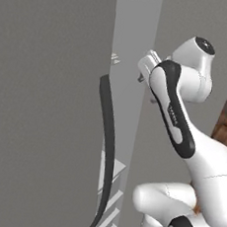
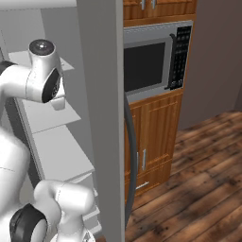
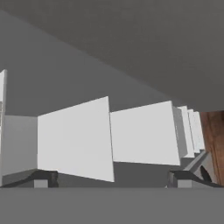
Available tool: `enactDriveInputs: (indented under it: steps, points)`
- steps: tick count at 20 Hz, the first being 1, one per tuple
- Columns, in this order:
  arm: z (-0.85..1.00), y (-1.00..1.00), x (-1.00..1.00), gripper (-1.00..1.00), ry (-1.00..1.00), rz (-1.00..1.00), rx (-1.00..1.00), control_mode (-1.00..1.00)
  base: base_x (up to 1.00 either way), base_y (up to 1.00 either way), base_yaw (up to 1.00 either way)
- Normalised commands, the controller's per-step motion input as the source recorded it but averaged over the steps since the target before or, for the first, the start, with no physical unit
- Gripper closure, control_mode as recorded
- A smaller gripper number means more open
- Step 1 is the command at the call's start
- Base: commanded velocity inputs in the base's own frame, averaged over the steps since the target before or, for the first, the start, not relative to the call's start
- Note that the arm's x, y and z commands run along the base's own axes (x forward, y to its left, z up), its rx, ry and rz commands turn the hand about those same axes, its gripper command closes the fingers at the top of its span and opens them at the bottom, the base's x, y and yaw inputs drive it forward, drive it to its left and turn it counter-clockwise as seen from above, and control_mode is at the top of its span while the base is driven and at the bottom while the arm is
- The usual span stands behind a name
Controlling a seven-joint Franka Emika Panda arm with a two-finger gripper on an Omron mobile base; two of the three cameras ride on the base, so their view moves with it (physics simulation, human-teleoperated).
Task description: The ice cube tray has been filled with water. Take the tray and place it in the freezer to make ice. Close the freezer door after placing the tray.
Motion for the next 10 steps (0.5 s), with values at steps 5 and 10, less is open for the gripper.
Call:
enactDriveInputs:
  steps: [5,10]
  points:
    - [0.0,-0.36,-0.65,-1.0,-0.06,-0.05,0.0,-1.0,0.0,0.0,0.0]
    - [0.0,-0.43,-0.45,-1.0,-0.03,-0.09,0.0,-1.0,0.0,0.0,0.0]
